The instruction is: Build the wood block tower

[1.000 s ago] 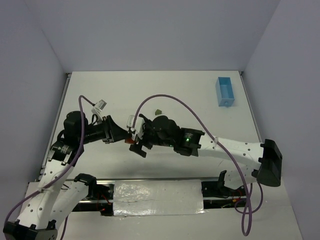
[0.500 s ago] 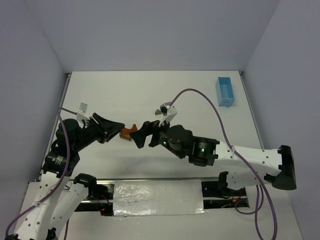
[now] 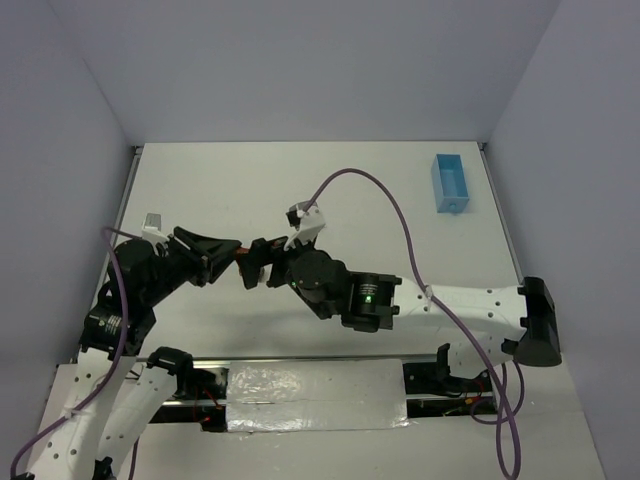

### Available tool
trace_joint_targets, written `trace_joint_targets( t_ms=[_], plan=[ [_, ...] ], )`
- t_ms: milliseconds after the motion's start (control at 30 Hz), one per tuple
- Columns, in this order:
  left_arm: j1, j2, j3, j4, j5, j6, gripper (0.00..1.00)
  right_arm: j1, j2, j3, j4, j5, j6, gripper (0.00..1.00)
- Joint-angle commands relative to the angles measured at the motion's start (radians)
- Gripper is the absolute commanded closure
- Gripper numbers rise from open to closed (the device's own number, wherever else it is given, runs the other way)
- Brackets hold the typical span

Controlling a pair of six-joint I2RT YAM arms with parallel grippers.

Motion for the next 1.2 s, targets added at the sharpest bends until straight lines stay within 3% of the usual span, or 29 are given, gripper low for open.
trace_joint_targets(
  t_ms=[0, 433, 633, 1067, 1133, 1167],
  plan=[
    [-0.004, -0.004, 0.027, 0.03, -0.003, -0.049, 1.0, 0.014, 0.058, 0.092, 0.03, 0.032, -0.064, 0.04],
    [-0.004, -0.004, 0.067, 0.004, -0.04, -0.045, 1.0, 0.015, 0.136, 0.158, -0.082, 0.095, 0.009, 0.14],
    [-0.004, 0.002, 0.061, 0.021, -0.034, -0.045, 1.0, 0.014, 0.141, 0.143, -0.09, 0.101, 0.057, 0.09],
    [-0.004, 0.008, 0.042, 0.055, -0.025, -0.035, 1.0, -0.004, 0.165, 0.154, 0.01, 0.061, 0.026, 0.54],
    [-0.004, 0.012, 0.038, 0.07, -0.016, -0.025, 1.0, -0.008, 0.164, 0.146, 0.027, 0.056, 0.034, 0.67],
    [-0.004, 0.013, 0.035, 0.073, -0.014, -0.022, 0.99, -0.008, 0.161, 0.142, 0.031, 0.058, 0.037, 0.69]
  ],
)
